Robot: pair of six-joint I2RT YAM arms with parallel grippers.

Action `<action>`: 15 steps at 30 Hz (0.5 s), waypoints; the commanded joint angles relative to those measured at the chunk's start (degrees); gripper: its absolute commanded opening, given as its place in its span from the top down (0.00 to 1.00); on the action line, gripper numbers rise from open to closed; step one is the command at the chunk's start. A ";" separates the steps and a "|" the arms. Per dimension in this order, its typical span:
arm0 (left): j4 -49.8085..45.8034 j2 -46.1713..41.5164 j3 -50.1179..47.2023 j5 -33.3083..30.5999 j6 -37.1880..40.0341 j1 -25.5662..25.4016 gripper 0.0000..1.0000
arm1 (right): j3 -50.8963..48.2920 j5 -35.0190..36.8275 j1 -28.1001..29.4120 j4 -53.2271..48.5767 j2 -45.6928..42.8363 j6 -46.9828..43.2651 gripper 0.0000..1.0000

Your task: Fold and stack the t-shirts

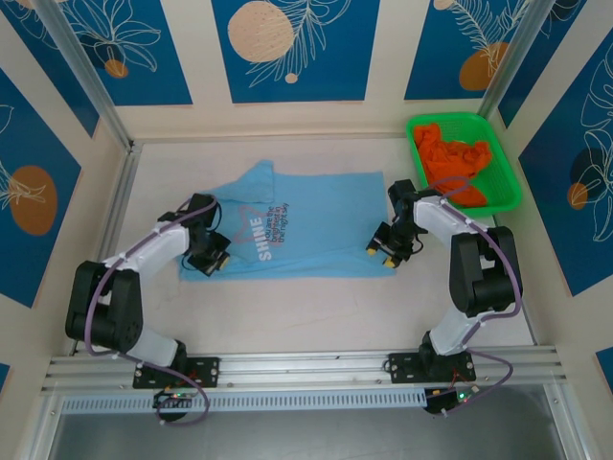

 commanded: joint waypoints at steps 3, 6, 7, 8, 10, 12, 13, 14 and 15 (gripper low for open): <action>-6.81 5.16 7.21 -2.62 7.82 -1.16 1.00 | -0.56 -1.37 -0.37 -0.31 -1.48 -0.77 0.54; -9.59 9.37 12.80 -3.94 12.13 -2.49 1.00 | -0.31 -1.49 -0.38 -0.50 -1.37 -0.86 0.54; -10.68 11.08 14.94 -4.29 13.40 -2.99 1.00 | -0.23 -1.50 -0.37 -0.61 -1.44 -0.86 0.54; -11.50 12.82 16.94 -4.60 14.88 -3.56 1.00 | -0.21 -1.46 -0.34 -0.68 -1.45 -0.86 0.54; -14.01 16.25 21.44 -6.14 17.75 -4.83 1.00 | -0.21 -1.48 -0.47 -0.87 -1.45 -0.86 0.54; -16.52 19.68 25.82 -7.39 20.37 -6.24 1.00 | -0.23 -1.47 -0.61 -1.04 -1.50 -0.85 0.54; -17.56 21.36 27.93 -7.91 21.74 -7.02 1.00 | -0.21 -1.52 -0.70 -1.13 -1.52 -0.86 0.54; -18.52 22.89 29.87 -8.78 22.99 -7.86 1.00 | -0.22 -1.49 -0.86 -1.22 -1.61 -0.86 0.54; -19.26 24.04 31.54 -9.49 24.11 -8.70 1.00 | -0.21 -1.45 -0.95 -1.40 -1.65 -0.86 0.54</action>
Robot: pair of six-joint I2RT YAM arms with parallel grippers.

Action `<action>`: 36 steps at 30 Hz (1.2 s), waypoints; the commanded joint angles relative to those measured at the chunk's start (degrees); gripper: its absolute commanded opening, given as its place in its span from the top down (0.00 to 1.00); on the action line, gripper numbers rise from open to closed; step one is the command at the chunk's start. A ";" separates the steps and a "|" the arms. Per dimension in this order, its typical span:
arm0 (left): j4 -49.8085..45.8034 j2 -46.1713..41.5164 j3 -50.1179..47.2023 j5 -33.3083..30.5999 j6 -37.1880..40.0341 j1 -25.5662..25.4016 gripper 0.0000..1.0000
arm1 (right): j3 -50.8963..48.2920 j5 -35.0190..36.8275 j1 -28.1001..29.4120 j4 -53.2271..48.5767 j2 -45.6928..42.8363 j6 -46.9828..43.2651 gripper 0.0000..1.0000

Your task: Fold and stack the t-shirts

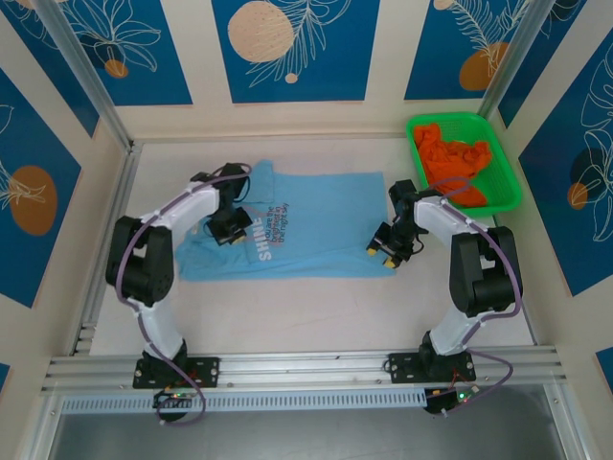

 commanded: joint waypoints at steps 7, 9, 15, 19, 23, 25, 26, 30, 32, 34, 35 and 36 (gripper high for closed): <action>-13.57 10.97 14.08 -11.02 11.94 -6.59 0.51 | 0.23 -1.18 -1.68 -2.37 -2.12 -1.19 0.53; -13.52 10.84 13.97 -11.60 11.92 -6.36 0.45 | 0.57 -1.02 -2.00 -2.66 -2.05 -1.53 0.52; -14.18 6.33 14.47 -11.74 11.96 -4.14 0.33 | 2.45 0.44 -4.53 -3.76 -2.25 -2.68 0.51; -12.58 -1.13 11.20 -11.15 10.90 -1.12 0.31 | 3.50 1.66 -6.65 -3.51 -2.38 -2.78 0.50; -8.51 -7.23 3.07 -5.61 10.31 2.27 0.44 | 5.98 1.41 -6.97 -3.32 0.22 -2.45 0.51; -4.64 -10.44 -3.15 -2.19 9.91 4.04 0.54 | 7.71 1.50 -6.73 -3.37 1.97 -2.11 0.50; -2.31 -11.91 -6.61 -0.12 9.81 5.07 0.59 | 8.99 1.90 -6.60 -3.86 3.36 -1.80 0.50; 1.95 -15.08 -15.08 2.38 10.81 7.45 0.66 | 13.70 3.18 -5.38 -5.72 7.90 -1.21 0.50; 2.62 -15.46 -17.57 2.17 11.88 8.17 0.66 | 16.19 3.56 -4.74 -6.72 10.37 -1.22 0.50; 3.06 -15.56 -19.23 1.50 13.06 9.01 0.66 | 18.51 3.84 -4.16 -8.19 12.80 -1.39 0.51; 3.33 -15.46 -19.97 0.83 13.67 9.53 0.66 | 19.55 4.06 -3.75 -8.86 13.97 -1.55 0.51; 3.35 -15.32 -20.64 0.38 14.15 10.05 0.66 | 20.17 4.27 -3.37 -9.18 14.86 -1.65 0.51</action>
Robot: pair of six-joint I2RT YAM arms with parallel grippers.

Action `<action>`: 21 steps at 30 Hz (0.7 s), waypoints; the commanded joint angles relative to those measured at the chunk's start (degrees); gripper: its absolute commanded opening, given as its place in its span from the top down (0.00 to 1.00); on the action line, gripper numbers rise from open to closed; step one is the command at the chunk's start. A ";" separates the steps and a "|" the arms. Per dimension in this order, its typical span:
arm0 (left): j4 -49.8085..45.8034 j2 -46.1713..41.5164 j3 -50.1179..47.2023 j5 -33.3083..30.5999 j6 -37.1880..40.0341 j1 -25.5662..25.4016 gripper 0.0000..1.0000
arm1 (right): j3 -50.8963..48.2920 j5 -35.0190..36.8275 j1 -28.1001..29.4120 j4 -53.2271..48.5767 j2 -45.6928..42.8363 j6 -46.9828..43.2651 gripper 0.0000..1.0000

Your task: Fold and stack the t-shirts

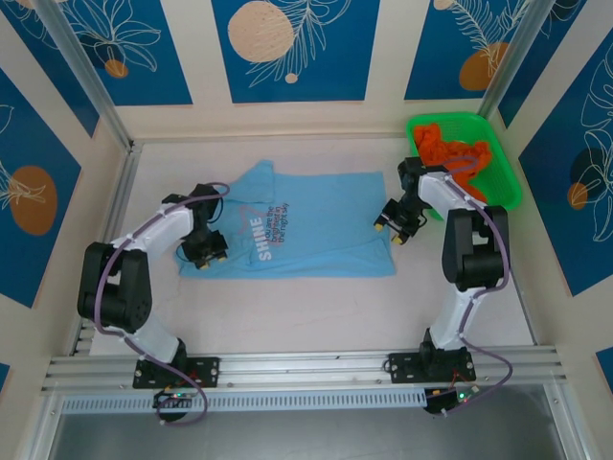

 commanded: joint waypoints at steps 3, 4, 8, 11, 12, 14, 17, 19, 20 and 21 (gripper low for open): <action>2.91 -0.66 -3.23 0.08 3.82 3.31 0.66 | 4.04 2.58 2.35 -4.42 3.91 -0.07 0.53; 3.19 -0.65 -3.71 -0.16 4.21 3.57 0.66 | 4.34 3.17 2.86 -4.62 4.39 -0.19 0.54; 3.36 0.59 -3.77 -1.10 5.71 3.72 0.66 | 4.69 4.09 3.80 -4.76 6.18 -0.46 0.57; 3.15 1.54 -3.63 -2.26 6.78 3.94 0.65 | 4.70 4.86 4.24 -4.93 6.99 -0.56 0.58; 3.05 1.79 -3.62 -2.54 7.12 3.97 0.65 | 4.74 5.00 4.32 -5.09 7.26 -0.44 0.59; 2.88 2.20 -3.59 -2.69 7.63 4.46 0.65 | 4.73 5.53 4.34 -5.09 7.51 -0.52 0.62; 2.79 2.22 -3.50 -2.72 7.92 4.85 0.65 | 4.81 6.64 4.36 -5.18 8.03 -0.67 0.64; 2.75 2.19 -3.32 -2.65 8.17 5.06 0.64 | 5.04 7.27 4.43 -5.29 8.38 -0.81 0.65; 2.61 2.35 -3.18 -2.56 8.21 5.06 0.64 | 5.11 7.19 4.35 -5.27 8.54 -0.97 0.69; 2.61 2.48 -3.02 -2.56 8.41 5.18 0.64 | 5.20 7.20 4.34 -5.29 8.67 -1.00 0.72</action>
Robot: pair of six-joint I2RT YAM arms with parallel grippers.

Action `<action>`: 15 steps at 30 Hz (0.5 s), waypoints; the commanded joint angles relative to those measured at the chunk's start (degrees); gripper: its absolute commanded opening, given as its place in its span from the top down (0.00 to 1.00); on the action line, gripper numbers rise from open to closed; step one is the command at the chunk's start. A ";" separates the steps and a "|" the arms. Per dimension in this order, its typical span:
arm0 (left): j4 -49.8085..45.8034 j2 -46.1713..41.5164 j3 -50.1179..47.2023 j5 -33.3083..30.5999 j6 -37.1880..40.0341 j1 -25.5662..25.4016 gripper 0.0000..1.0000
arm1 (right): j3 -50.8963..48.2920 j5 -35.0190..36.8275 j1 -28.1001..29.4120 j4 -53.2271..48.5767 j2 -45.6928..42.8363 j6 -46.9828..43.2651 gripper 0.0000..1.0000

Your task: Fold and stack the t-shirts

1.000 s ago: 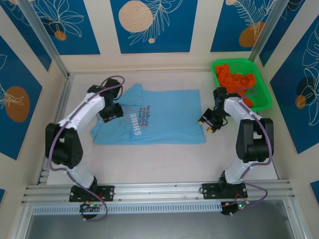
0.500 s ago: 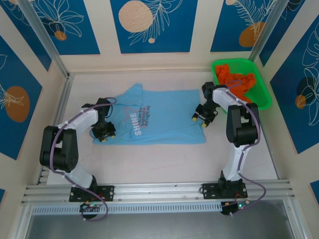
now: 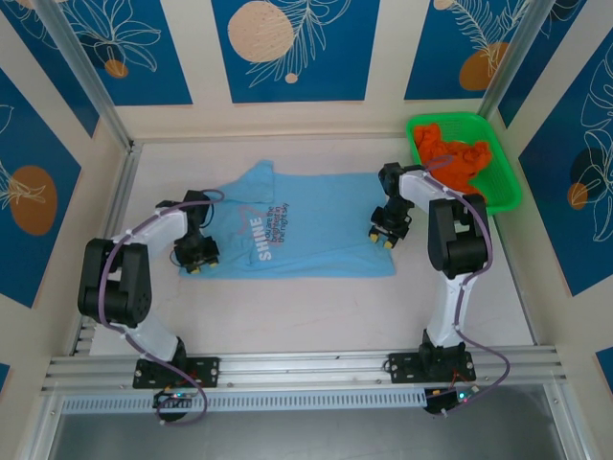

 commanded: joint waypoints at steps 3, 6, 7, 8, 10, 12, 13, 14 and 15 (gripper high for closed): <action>-0.95 1.39 0.86 -1.05 1.53 1.01 0.64 | 1.80 1.78 -0.15 -2.17 1.23 -0.40 0.78; -0.99 1.89 0.78 -1.87 1.21 1.22 0.64 | 1.18 1.84 -0.42 -2.06 0.79 -0.58 0.86; -1.14 1.99 0.69 -2.38 1.12 1.37 0.64 | 0.99 1.80 -0.64 -2.14 0.63 -0.52 0.89; -1.13 2.19 0.46 -2.86 1.10 1.40 0.64 | 0.75 1.85 -0.80 -2.14 0.31 -0.67 0.93; -1.43 2.48 0.27 -3.76 0.76 1.74 0.64 | 0.09 2.09 -1.15 -2.16 -0.53 -0.67 0.97; -1.22 2.66 -0.05 -4.04 0.48 1.95 0.63 | -0.77 2.28 -1.65 -2.21 -1.83 -0.50 1.00; -1.24 2.87 -0.32 -4.33 0.26 1.98 0.63 | -1.22 2.31 -1.83 -2.20 -2.48 -0.54 1.00; -1.26 3.09 -0.35 -4.60 0.06 2.03 0.63 | -1.53 2.37 -2.00 -2.31 -3.12 -0.66 1.00; -1.26 3.37 -0.45 -4.73 -0.05 2.07 0.63 | -1.98 2.37 -2.32 -2.57 -3.82 -0.76 1.00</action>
